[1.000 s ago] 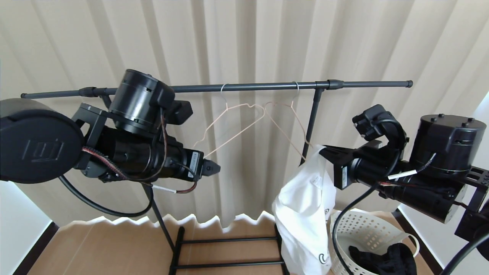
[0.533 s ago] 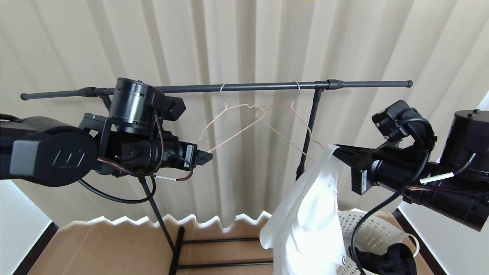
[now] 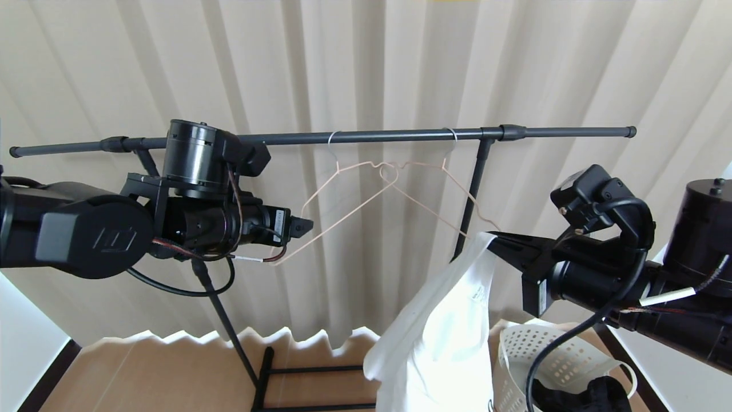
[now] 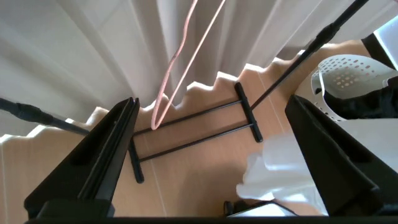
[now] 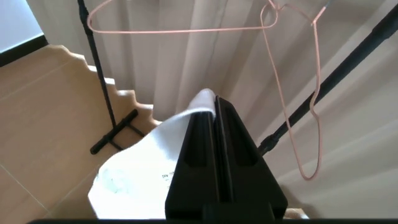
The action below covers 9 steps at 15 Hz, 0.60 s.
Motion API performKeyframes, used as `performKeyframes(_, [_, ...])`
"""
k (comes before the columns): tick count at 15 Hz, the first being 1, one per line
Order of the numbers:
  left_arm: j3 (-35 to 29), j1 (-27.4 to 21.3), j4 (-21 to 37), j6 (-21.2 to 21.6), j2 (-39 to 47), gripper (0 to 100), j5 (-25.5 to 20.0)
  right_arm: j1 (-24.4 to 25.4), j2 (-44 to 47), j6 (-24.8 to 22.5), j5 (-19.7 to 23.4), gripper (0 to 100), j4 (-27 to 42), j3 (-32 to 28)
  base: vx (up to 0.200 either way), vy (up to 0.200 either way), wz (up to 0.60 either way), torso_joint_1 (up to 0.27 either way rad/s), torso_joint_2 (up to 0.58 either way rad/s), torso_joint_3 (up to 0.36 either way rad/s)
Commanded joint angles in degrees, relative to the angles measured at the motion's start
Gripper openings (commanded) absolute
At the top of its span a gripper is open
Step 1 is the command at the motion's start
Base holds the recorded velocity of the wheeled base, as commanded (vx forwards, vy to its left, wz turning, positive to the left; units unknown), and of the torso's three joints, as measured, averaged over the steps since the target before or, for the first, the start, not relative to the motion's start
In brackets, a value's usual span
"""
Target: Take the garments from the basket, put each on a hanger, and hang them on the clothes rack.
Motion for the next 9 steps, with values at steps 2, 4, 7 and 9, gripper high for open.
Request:
performKeyframes(2, [-0.97, 0.36, -1.22, 0.60, 2.97, 100, 0.13, 2.02, -0.16, -0.03, -0.02, 0, -0.08, 0.65, 0.000, 0.000, 0.00, 0.000, 0.00, 0.000])
performKeyframes(4, [-2.47, 0.45, -2.19, 0.78, 5.96, 100, 0.13, 3.25, -0.07, -0.03, -0.02, 0, -0.08, 0.74, 0.000, 0.000, 0.00, 0.000, 0.00, 0.000])
performKeyframes(7, [-6.34, 1.68, -4.30, 0.69, 11.41, 100, 0.22, 3.34, -0.07, 0.06, -0.02, 0, -0.16, 0.92, 0.000, 0.000, 0.00, 0.000, 0.00, 0.000])
performKeyframes(9, [-10.20, 2.39, -4.47, 0.78, 15.37, 100, 0.39, 3.34, 0.02, 0.06, -0.02, 0, -0.16, 0.92, 0.000, 0.000, 0.00, 0.000, 0.00, 0.000])
